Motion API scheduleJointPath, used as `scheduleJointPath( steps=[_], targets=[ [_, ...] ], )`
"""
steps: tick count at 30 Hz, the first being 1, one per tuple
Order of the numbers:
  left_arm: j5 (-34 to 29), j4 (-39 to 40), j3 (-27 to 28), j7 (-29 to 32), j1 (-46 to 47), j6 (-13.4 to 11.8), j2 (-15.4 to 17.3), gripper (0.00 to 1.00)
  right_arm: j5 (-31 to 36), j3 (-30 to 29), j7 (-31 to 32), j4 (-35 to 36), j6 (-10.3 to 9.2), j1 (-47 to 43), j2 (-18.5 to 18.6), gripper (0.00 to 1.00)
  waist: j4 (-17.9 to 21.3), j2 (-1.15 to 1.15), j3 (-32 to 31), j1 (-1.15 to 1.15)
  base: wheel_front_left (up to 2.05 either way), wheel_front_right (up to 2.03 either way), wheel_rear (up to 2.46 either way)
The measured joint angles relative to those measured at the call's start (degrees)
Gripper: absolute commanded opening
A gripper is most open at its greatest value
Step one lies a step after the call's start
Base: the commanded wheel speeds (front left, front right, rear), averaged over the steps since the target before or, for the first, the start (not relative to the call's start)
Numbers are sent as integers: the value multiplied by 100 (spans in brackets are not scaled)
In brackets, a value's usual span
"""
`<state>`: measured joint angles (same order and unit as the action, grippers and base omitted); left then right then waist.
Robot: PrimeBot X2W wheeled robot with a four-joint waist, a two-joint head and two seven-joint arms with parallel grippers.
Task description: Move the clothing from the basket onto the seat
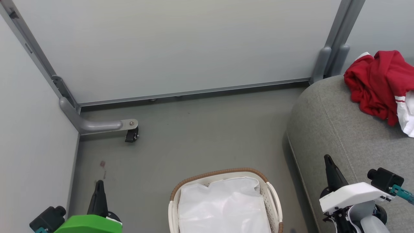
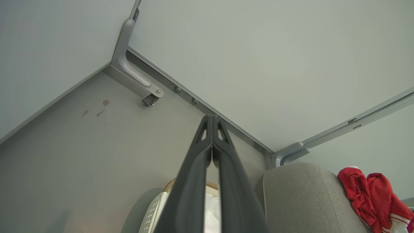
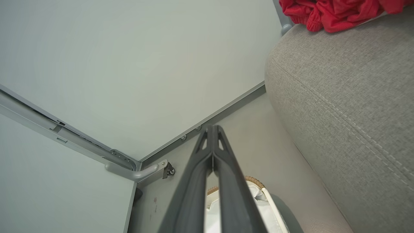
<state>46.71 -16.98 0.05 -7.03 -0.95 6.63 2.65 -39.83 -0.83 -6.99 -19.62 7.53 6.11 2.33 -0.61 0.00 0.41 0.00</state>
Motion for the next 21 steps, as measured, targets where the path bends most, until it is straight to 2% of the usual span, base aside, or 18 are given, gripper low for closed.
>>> scheduleJointPath(
  steps=[21],
  targets=[
    [1414, 85, 196, 420, 206, 25, 0, 0, -1617, -177, 408, 174, -1, 1, 8, 0, 14, 0, -5, 0, 0, 0, 0]
  ],
)
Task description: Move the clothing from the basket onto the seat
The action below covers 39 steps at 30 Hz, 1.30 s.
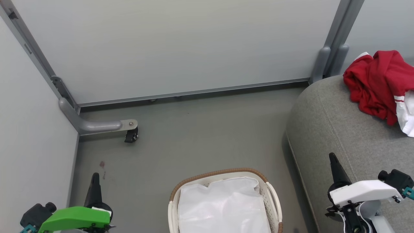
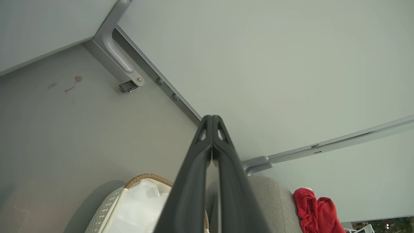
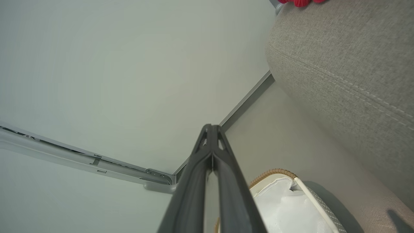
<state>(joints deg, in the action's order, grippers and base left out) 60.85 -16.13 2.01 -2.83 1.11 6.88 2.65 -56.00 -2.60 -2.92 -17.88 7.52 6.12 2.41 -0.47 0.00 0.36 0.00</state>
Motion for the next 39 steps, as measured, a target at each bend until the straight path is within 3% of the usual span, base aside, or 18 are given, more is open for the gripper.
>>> scheduleJointPath(
  steps=[39],
  targets=[
    [2029, 125, 299, 608, 304, 24, 3, 0, -2339, -250, 616, 244, -1, 1, 19, 0, 27, 0, -10, 0, 0, 0, 0]
  ],
)
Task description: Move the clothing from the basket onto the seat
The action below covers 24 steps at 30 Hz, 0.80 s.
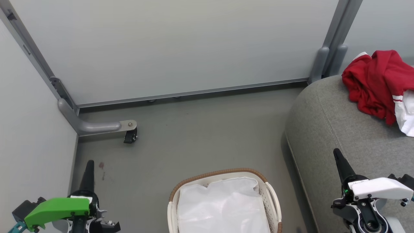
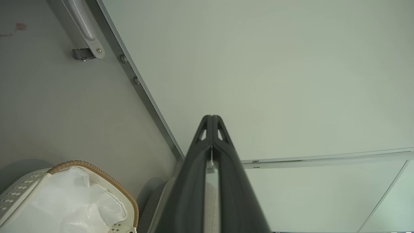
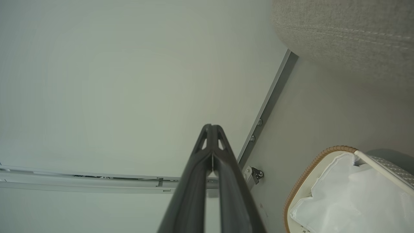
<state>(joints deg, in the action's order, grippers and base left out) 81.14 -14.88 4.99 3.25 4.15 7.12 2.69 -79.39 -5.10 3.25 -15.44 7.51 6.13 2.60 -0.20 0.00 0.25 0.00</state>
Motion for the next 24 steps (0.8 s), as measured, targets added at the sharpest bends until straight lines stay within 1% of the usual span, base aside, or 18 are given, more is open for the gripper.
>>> scheduleJointPath(
  steps=[24],
  targets=[
    [910, 60, 119, 275, 135, 18, 1, 0, -1054, -116, 281, 113, 0, 3, 7, 0, 16, 0, -6, 0, 0, 0, 0]
  ],
)
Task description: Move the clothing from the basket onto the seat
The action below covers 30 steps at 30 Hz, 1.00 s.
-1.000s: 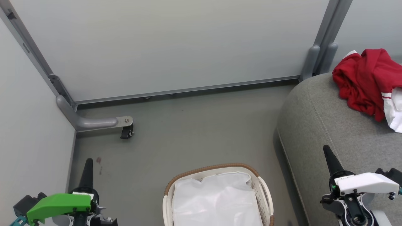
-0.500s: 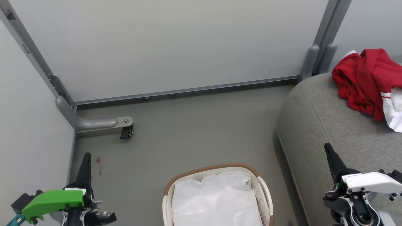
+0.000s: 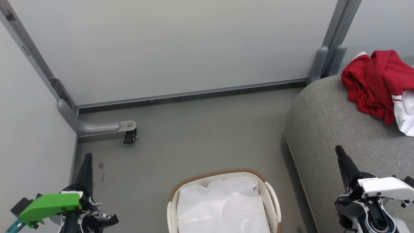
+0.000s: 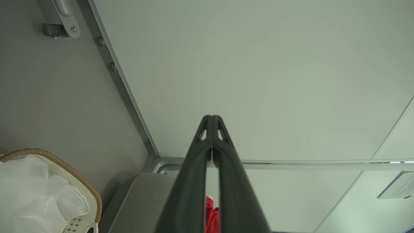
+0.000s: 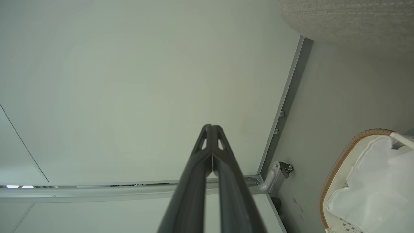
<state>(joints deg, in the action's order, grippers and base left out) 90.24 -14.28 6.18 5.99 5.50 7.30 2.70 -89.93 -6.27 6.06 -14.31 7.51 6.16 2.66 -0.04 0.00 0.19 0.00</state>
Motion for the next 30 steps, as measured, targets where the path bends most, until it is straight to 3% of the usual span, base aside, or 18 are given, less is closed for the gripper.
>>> scheduleJointPath(
  steps=[30],
  targets=[
    [208, 18, 35, 52, 44, 2, 1, 0, -240, -25, 51, 23, 0, 1, 2, 0, 4, 0, -2, 0, 0, 0, 0]
  ],
)
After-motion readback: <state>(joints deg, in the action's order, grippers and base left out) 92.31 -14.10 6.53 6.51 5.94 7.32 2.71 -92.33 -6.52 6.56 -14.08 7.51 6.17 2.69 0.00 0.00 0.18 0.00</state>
